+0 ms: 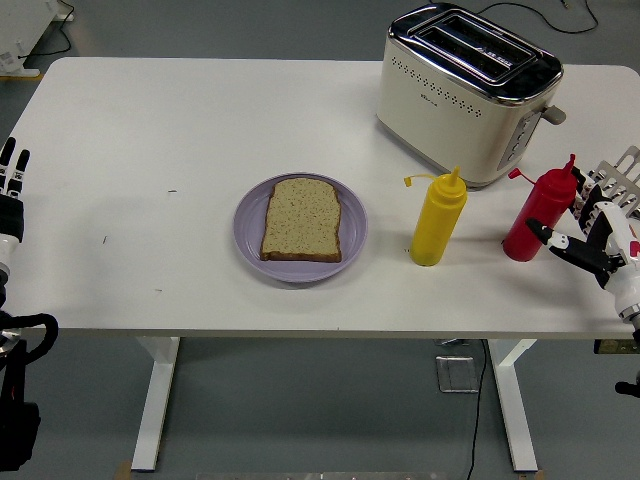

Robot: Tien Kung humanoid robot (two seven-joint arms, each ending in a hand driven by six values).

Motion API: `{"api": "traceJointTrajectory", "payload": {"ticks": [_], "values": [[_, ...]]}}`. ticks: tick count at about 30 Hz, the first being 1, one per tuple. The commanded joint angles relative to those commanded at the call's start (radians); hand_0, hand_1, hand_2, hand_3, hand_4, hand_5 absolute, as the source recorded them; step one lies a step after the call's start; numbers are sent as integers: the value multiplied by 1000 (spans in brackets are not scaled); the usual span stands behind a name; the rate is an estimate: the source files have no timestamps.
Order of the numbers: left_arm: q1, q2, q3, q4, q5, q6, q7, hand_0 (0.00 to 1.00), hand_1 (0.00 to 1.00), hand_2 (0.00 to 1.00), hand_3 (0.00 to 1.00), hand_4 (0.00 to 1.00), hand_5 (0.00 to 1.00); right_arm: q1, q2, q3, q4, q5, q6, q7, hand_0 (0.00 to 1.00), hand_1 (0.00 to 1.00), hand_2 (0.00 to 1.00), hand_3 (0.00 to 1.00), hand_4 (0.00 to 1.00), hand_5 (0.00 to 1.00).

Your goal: Pick up the cup,pour liquid into bread,place the cup on the desk

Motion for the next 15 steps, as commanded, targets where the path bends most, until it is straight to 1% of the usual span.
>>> {"api": "traceJointTrajectory", "payload": {"ticks": [5, 6, 11, 12, 15], "values": [[0, 0, -4, 0, 1, 0, 0, 789, 761, 783, 695, 568, 998, 25, 11, -21, -19, 19, -22, 1, 974, 926, 985, 998, 910, 241], [0, 0, -5, 1, 1, 0, 1, 788, 761, 782, 695, 568, 998, 34, 14, -27, -26, 27, -29, 1, 959, 907, 958, 998, 909, 238], [-1, 0, -9, 2, 2, -1, 1, 788, 761, 782, 695, 568, 998, 58, 24, -56, -50, 55, -66, 7, 959, 907, 958, 998, 909, 238], [-1, 0, -10, 2, 2, 0, 0, 788, 761, 782, 695, 566, 998, 63, 25, -65, -55, 67, -78, 8, 879, 830, 837, 963, 897, 225], [-1, 0, -11, 3, 2, 0, 0, 788, 761, 782, 695, 566, 998, 73, 27, -84, -66, 98, -105, 12, 879, 830, 837, 963, 897, 225]]}}
